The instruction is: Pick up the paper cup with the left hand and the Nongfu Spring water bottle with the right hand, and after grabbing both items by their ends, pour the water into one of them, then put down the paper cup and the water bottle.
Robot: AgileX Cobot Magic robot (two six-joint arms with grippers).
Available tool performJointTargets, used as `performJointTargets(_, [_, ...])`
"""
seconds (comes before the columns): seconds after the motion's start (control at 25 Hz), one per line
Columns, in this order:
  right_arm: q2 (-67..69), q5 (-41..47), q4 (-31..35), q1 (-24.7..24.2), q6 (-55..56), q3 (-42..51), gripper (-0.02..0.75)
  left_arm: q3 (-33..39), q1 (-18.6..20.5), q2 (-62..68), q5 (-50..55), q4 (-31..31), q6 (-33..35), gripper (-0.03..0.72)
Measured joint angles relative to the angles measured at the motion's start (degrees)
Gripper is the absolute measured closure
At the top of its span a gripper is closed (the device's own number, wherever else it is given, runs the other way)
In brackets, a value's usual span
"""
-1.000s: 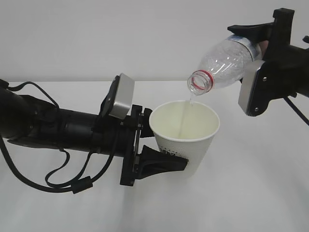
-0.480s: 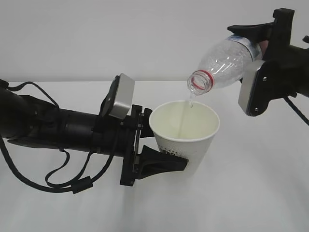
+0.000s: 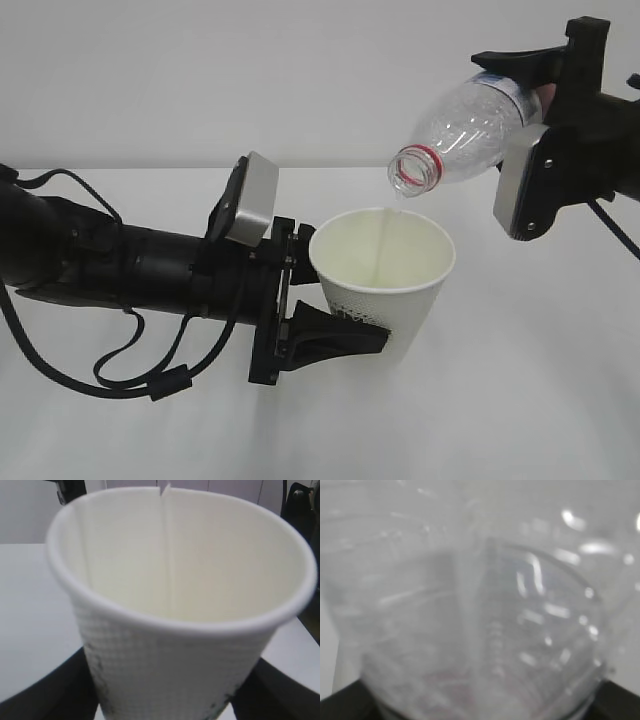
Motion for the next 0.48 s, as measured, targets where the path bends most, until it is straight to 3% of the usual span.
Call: performJointTargets(0.48, [0.0, 0.0, 0.0, 0.0, -0.1, 0.0, 0.234, 0.0, 0.0, 0.0, 0.0, 0.0, 0.0, 0.157])
